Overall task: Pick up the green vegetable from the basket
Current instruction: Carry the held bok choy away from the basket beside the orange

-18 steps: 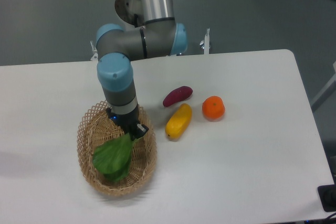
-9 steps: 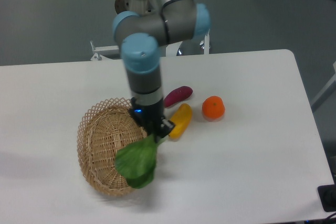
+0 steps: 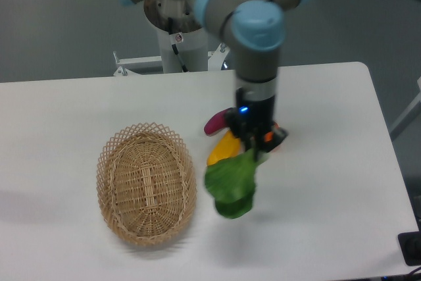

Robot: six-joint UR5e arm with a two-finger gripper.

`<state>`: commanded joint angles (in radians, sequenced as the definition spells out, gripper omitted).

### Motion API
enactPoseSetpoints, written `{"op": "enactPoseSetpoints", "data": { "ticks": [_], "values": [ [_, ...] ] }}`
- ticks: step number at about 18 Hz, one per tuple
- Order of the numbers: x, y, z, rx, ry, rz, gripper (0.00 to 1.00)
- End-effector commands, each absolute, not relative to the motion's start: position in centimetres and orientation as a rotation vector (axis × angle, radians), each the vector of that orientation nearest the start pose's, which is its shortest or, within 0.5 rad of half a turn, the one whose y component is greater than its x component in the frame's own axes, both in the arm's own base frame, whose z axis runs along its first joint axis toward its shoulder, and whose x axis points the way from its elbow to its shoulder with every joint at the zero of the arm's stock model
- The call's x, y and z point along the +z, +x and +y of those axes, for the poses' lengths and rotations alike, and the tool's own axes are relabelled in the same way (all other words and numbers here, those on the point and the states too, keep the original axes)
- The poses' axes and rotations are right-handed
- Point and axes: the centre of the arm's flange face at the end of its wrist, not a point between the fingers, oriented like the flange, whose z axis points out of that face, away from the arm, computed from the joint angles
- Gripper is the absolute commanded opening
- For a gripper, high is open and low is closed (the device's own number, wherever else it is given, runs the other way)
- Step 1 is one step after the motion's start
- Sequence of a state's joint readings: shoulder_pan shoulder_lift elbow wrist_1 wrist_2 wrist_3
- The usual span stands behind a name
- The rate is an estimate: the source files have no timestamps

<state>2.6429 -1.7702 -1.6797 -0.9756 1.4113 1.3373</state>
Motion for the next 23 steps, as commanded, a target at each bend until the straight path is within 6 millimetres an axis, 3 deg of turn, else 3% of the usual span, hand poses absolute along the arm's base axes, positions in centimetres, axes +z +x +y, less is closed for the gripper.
{"op": "enactPoseSetpoints", "data": {
  "ticks": [2, 8, 23],
  "values": [
    [39.5, -45.3, 39.5, 0.322, -2.848, 0.425, 0.23],
    [39.9, -46.6, 38.2, 0.348, -2.847, 0.453, 0.23],
    [39.9, -46.6, 38.3, 0.342, -2.838, 0.452, 0.23]
  ]
}}
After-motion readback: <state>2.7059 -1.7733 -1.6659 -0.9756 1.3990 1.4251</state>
